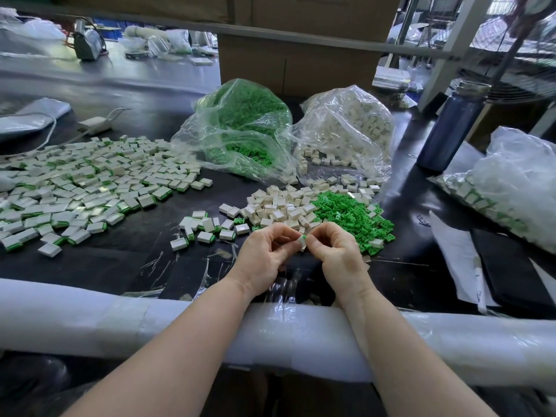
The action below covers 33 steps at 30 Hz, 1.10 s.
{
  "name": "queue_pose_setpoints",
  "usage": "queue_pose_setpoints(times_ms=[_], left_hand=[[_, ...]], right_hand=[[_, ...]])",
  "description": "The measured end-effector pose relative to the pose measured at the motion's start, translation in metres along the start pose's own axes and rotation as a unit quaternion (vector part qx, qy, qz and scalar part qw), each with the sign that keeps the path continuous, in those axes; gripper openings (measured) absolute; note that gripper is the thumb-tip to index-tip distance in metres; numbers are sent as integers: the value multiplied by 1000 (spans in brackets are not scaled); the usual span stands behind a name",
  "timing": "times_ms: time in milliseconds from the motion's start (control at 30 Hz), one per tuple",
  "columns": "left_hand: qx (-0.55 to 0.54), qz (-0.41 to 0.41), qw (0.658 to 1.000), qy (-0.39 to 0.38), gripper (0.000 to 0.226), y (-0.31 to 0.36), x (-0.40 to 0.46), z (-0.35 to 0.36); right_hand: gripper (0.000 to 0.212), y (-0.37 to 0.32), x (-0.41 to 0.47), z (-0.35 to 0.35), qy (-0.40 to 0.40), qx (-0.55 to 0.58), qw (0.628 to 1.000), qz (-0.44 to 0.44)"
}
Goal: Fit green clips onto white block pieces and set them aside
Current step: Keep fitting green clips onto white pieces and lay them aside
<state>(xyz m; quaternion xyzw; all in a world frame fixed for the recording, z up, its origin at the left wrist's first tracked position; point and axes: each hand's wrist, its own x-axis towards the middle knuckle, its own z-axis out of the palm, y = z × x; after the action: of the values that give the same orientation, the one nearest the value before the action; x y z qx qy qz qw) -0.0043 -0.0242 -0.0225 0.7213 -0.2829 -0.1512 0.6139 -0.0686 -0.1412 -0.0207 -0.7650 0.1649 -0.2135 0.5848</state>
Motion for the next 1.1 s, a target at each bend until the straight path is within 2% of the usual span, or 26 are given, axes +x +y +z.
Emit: queue_pose_setpoints(times_ms=[133,233,367,467,600,733,1100], left_hand=[[19,0,999,46,7,-2,0,-2],[99,19,987,126,15,-5,2,-3],[197,15,956,218,20,-8,4,-8],[248,-23,935,254,22,-11,5,-11],[296,-93,904,294,24,-14,7,-15],[317,-140,891,295,30,-14,8,-15],[328,-158,886,288,28,-11,7,-15]], right_hand=[[17,2,2,-2,58,-15,998,-21],[12,5,5,-7,149,-57,987,-11],[11,8,8,-14,272,-115,955,29],[15,10,9,-17,314,-160,932,88],[18,12,10,-19,292,-205,924,136],[16,12,10,-19,248,-264,920,152],[13,12,10,-16,199,-330,908,162]])
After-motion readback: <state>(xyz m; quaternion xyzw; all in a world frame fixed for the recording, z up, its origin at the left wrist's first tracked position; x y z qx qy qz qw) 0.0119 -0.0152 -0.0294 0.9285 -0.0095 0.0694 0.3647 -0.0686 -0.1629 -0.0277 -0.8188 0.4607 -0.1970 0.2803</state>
